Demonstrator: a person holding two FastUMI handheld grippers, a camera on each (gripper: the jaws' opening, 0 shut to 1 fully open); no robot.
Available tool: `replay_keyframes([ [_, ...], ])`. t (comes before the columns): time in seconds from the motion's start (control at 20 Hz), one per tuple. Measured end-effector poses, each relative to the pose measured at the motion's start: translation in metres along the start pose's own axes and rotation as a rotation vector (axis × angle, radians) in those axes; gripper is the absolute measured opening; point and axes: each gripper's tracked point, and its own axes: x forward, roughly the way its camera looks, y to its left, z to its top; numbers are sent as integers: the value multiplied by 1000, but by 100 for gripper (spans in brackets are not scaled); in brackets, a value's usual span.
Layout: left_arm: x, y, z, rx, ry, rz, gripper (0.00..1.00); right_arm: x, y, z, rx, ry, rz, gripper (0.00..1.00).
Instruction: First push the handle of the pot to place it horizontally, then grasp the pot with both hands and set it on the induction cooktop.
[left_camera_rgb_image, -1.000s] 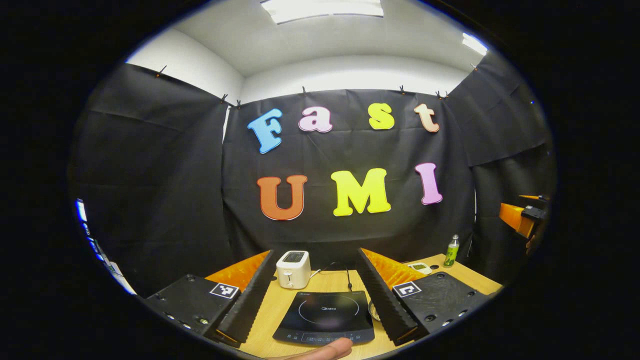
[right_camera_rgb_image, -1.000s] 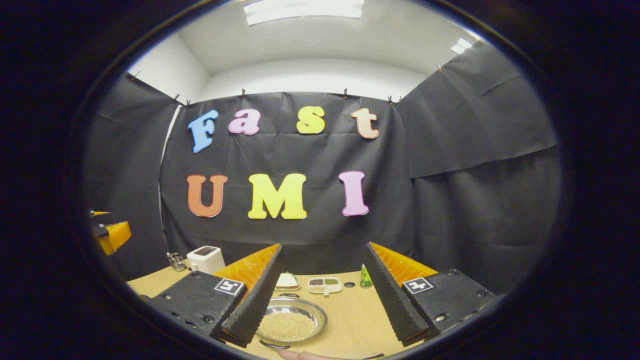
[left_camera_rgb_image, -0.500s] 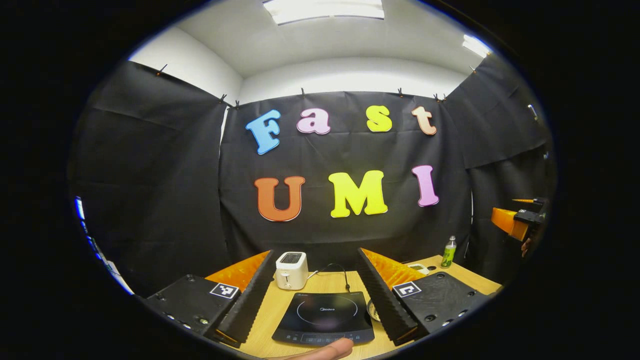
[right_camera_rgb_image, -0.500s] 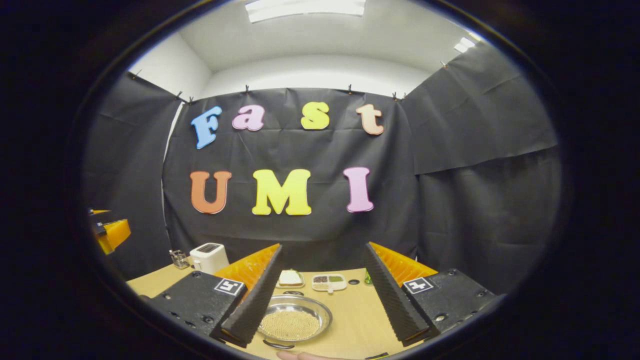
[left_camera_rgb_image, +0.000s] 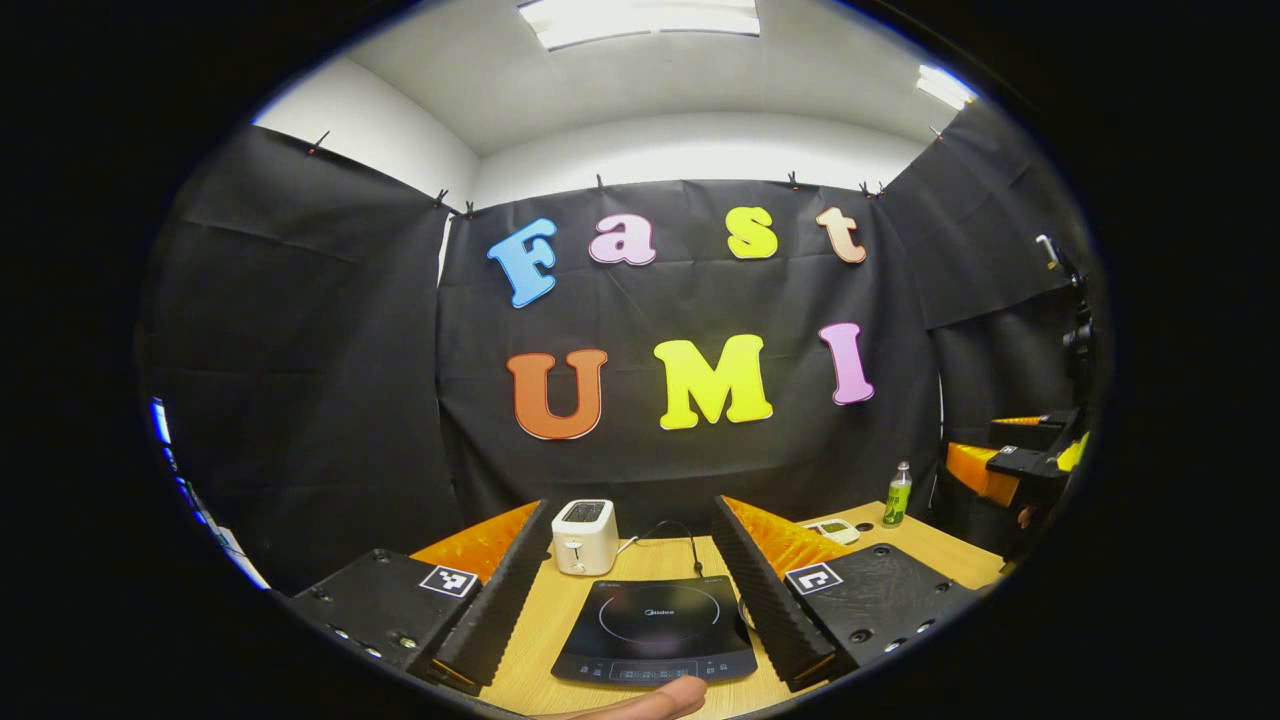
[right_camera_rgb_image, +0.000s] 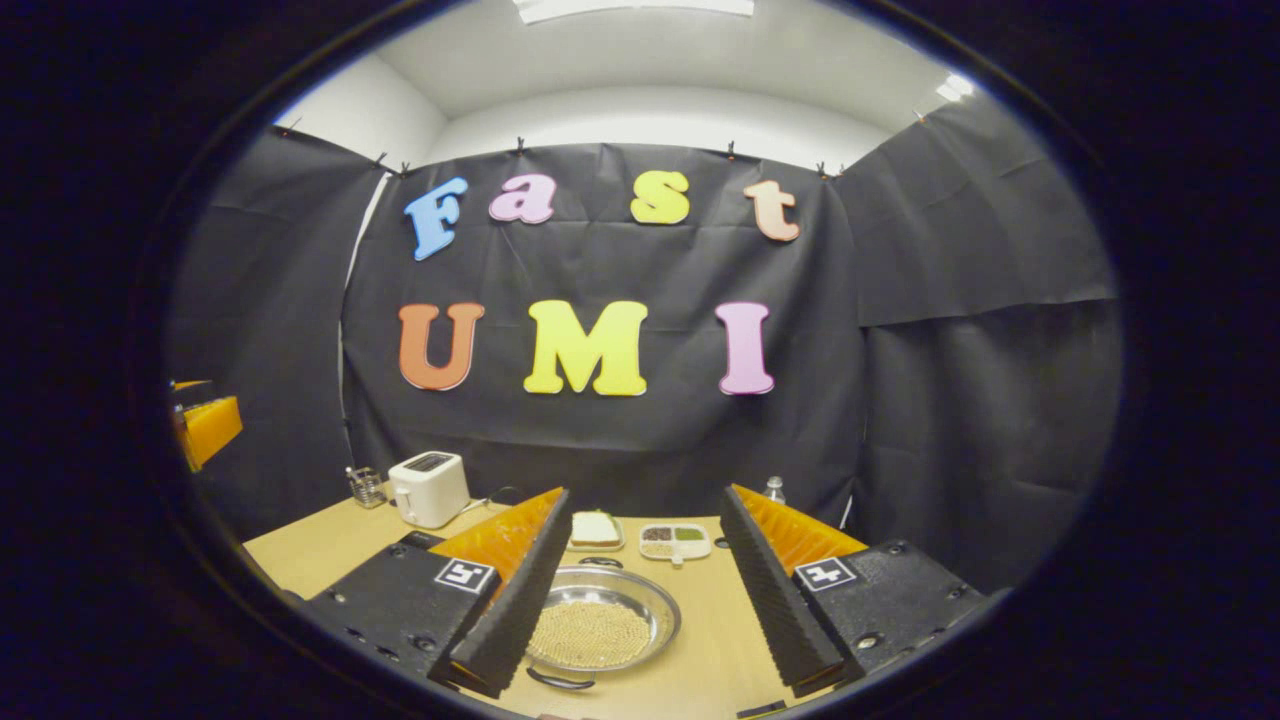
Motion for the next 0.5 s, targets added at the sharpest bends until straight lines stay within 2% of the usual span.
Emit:
replay_keyframes([
  [0.1, -6, 4, 4, -2, -7, 8, 96, 5, 11, -10, -8, 30, 36, 80],
  [0.15, -9, 7, 7, -3, -13, 17, 96, 8, 17, -17, -13, 50, 51, 78],
  [0.25, -14, 8, 12, -13, -30, 19, 96, 13, 29, -36, -20, 109, 88, 52],
  [0.3, -16, 9, 12, -16, -34, 17, 96, 16, 36, -45, -30, 144, 101, 36],
  [0.4, -20, 10, 12, -13, -39, 12, 96, 22, 44, -63, -44, 201, 115, 14],
  [0.5, -22, 10, 12, -5, -40, 8, 96, 26, 58, -81, -42, 257, 144, 1],
])
